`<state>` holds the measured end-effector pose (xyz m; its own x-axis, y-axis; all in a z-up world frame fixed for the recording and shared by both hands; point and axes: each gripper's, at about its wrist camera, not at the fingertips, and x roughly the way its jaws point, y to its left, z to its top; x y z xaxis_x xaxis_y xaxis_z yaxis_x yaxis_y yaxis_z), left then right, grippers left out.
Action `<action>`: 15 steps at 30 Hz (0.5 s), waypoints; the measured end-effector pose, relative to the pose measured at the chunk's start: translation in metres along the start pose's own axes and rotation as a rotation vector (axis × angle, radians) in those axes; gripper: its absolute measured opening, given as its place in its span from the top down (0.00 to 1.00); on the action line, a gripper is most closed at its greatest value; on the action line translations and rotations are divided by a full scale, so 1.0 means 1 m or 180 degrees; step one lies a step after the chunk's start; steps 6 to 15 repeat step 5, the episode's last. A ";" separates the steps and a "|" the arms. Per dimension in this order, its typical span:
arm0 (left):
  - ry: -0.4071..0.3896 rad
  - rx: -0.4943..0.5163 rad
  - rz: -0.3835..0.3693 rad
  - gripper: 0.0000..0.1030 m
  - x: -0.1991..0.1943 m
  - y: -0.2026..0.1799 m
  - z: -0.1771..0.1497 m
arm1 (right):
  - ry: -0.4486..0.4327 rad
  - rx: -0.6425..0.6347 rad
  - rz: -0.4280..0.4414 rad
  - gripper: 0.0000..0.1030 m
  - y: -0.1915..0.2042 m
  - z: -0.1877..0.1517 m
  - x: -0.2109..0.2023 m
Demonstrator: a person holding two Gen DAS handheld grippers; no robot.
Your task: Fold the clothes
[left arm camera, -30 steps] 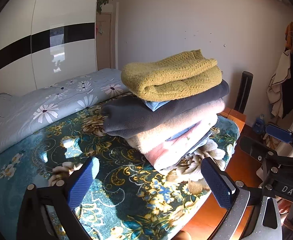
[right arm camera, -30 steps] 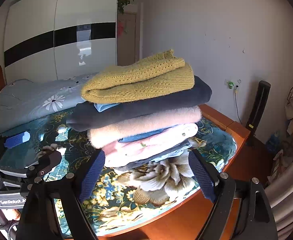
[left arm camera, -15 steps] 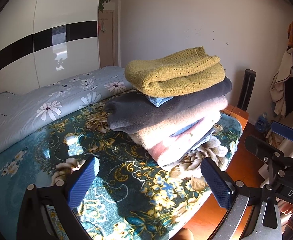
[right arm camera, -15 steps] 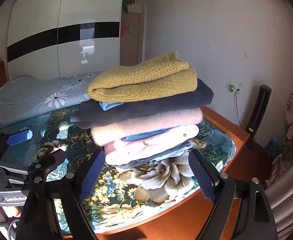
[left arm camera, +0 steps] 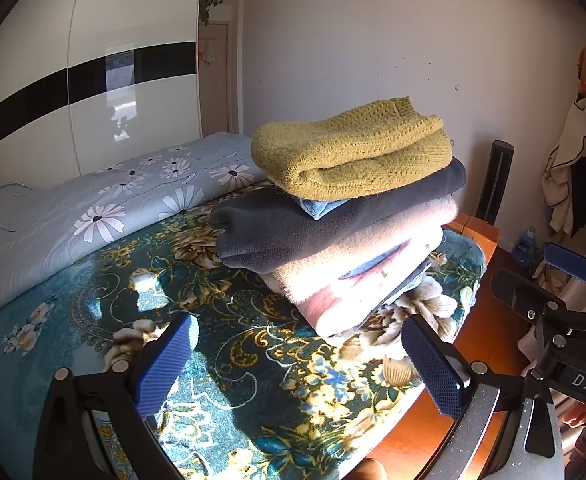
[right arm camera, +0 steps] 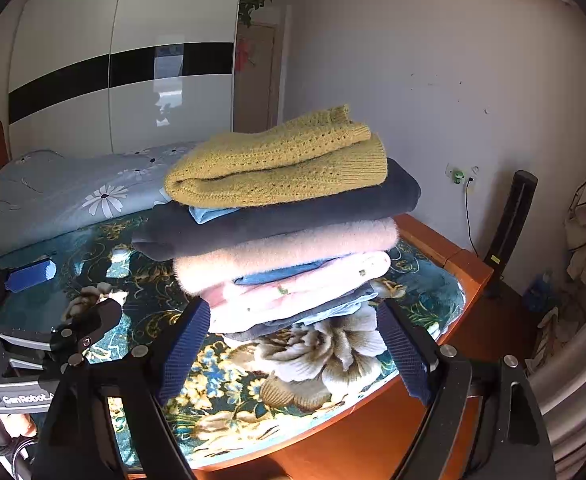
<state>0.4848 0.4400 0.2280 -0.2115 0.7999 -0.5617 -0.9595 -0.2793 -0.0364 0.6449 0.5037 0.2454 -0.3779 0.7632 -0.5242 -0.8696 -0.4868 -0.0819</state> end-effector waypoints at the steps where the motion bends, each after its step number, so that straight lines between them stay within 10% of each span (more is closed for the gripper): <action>1: -0.0015 -0.0003 0.0002 0.00 -0.001 0.000 0.001 | -0.0007 -0.0003 -0.0005 0.16 0.000 0.001 0.000; 15: -0.0067 -0.0009 0.0024 0.00 -0.004 -0.001 0.004 | -0.0032 -0.0001 -0.0003 0.16 -0.002 0.005 -0.001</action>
